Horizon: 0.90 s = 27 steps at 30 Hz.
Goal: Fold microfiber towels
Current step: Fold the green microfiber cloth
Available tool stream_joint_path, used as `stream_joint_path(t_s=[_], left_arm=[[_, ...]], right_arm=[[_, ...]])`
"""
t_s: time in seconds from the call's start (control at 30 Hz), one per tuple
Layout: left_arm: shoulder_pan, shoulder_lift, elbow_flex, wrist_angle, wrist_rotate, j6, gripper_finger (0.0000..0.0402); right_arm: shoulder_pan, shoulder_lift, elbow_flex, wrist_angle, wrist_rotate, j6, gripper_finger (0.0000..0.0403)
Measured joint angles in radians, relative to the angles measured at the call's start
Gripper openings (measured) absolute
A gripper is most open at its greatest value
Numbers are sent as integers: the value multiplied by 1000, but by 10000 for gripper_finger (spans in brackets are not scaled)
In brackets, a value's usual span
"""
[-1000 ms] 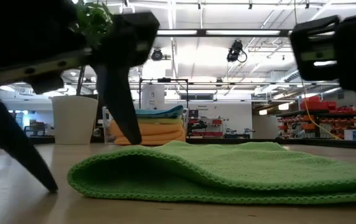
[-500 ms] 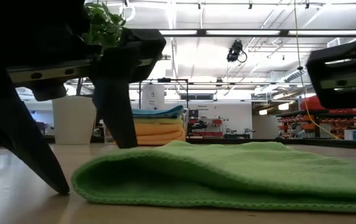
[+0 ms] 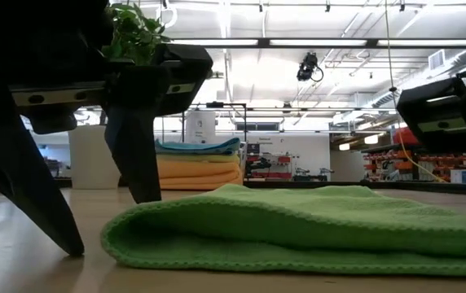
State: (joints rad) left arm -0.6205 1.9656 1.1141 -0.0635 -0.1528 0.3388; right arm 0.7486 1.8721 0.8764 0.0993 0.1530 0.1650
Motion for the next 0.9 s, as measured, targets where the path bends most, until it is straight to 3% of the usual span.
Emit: stream_joint_path(t_s=[0.27, 0.43, 0.57, 0.77, 0.9], left_arm=[[0, 1, 0, -2, 28, -30, 129], [-2, 2, -2, -5, 36, -89, 61], [-2, 2, -2, -6, 37, -130, 10], [-15, -3, -2, -5, 30, -197, 42], [-52, -17, -2, 6, 27, -116, 77]], right_arm=[[0, 0, 0, -6, 3, 91, 124], [0, -1, 0, -7, 3, 140, 56], [0, -1, 0, -7, 3, 163, 41], [0, -1, 0, -7, 13, 180, 39], [1, -1, 0, -7, 14, 183, 39]])
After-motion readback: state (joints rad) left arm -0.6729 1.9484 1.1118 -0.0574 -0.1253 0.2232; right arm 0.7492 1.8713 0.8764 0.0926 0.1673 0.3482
